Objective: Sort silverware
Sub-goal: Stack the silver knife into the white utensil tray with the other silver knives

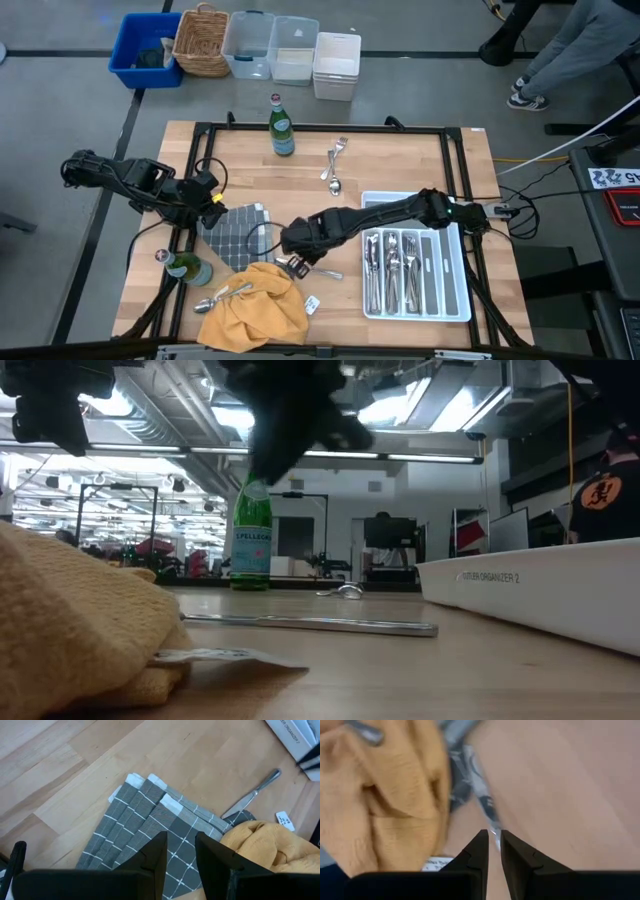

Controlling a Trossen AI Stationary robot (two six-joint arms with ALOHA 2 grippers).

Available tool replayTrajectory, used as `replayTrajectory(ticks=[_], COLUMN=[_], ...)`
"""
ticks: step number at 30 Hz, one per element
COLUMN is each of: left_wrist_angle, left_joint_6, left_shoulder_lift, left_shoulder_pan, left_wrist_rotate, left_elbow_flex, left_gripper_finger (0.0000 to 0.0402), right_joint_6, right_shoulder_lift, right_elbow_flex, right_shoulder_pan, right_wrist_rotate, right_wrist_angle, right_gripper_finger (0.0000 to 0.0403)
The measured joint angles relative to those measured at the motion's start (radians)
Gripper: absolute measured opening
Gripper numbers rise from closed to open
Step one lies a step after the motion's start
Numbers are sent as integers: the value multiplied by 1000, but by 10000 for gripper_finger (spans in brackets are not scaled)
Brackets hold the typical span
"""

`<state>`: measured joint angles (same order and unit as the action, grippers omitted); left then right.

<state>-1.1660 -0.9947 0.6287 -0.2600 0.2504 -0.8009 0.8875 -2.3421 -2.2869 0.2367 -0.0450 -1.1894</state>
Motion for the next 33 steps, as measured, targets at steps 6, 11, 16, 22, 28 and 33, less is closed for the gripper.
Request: replayTrajectory(ticks=[6,11,16,22,28,33], left_wrist_angle=[0,0,0,0,0,0], left_joint_6=[0,0,0,-1,-1,-3], left_shoulder_lift=[0,0,0,0,0,0], left_shoulder_pan=[0,0,0,0,0,0], left_wrist_rotate=[0,0,0,0,0,0], left_elbow_flex=[0,0,0,0,0,0], left_gripper_finger=[88,88,88,88,88,88], right_joint_6=[-110,-111,-138,-261,-336,-346], right_shoulder_lift=[0,-1,-1,-1,-1,-1], right_elbow_flex=[77,153,244,298,304,306], right_shoulder_pan=[13,13,25,28,34,45], right_wrist_rotate=[-21,-50,-64,-80,4,22], right_wrist_angle=[168,167,214,308,310,311], right_gripper_finger=[51,62,107,148,154,154])
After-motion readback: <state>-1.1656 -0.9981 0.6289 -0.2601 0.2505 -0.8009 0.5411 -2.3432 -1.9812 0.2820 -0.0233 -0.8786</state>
